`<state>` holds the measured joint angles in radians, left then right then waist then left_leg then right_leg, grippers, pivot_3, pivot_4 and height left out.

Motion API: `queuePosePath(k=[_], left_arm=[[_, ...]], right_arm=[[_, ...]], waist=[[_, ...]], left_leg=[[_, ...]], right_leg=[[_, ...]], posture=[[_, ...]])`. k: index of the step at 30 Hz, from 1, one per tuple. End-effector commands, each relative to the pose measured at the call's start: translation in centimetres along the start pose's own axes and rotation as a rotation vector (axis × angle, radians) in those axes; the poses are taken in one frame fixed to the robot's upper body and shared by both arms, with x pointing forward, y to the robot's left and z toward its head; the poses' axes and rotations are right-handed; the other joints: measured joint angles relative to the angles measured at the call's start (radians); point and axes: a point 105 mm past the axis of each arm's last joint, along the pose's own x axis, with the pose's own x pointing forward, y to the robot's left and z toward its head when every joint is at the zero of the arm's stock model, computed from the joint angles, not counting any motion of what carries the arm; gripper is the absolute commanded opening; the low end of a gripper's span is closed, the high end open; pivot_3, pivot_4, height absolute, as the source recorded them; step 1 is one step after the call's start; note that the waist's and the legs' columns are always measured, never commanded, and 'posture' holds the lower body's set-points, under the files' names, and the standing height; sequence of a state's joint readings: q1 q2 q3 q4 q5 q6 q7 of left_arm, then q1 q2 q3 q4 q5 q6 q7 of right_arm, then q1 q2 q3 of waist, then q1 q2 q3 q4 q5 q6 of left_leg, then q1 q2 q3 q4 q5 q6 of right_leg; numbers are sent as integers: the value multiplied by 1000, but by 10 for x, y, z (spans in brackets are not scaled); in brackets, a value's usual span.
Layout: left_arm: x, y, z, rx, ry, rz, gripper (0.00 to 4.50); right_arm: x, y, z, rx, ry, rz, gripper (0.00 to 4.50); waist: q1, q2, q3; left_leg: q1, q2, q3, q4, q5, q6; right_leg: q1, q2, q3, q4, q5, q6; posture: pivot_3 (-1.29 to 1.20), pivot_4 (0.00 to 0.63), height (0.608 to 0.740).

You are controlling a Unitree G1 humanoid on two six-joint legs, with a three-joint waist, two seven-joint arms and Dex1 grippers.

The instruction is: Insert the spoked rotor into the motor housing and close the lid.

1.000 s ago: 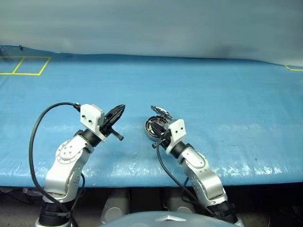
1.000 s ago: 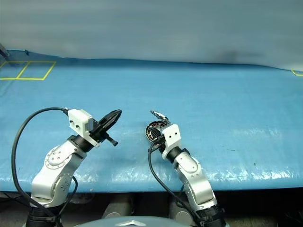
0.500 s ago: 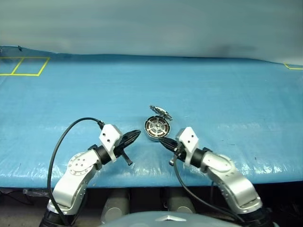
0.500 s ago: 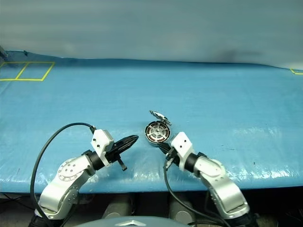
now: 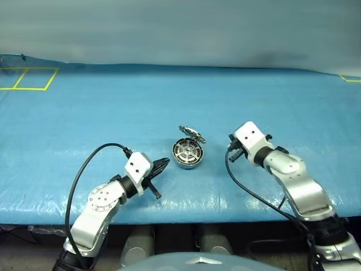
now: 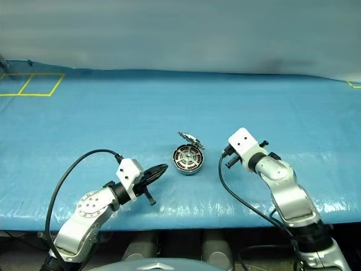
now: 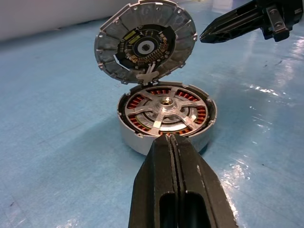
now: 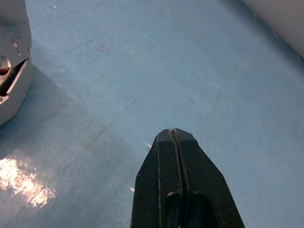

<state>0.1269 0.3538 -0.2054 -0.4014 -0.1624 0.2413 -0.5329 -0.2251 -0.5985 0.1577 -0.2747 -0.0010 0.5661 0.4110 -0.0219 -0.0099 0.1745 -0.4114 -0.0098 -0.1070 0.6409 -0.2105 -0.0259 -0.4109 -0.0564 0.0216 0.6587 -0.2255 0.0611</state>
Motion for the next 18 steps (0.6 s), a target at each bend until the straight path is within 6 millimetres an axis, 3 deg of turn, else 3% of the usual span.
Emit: queuePosePath(k=[1,6,10,18], left_arm=[[2,4,7,22,-58,59,24],[3,0,4,-14,-86,88,24],[4,-6,-2,-33,-77,86,24],[4,-11,-10,-55,-58,80,24]], right_arm=[[16,-2,31,-53,-134,13,0],[37,-2,56,-75,-253,72,0],[45,9,78,-58,-365,206,0],[41,41,85,19,-410,511,0]], waist=[[-2,0,0],[-1,0,0],[-4,0,0],[-6,0,0]], left_leg=[[0,0,0,0,0,0],[0,0,0,0,0,0],[0,0,0,0,0,0],[1,0,-1,0,0,0]], right_leg=[[0,0,0,0,0,0],[1,0,0,0,1,1],[1,0,0,0,1,1],[1,1,0,0,1,1]], posture=[[0,150,740],[0,150,740],[0,150,740],[0,150,740]])
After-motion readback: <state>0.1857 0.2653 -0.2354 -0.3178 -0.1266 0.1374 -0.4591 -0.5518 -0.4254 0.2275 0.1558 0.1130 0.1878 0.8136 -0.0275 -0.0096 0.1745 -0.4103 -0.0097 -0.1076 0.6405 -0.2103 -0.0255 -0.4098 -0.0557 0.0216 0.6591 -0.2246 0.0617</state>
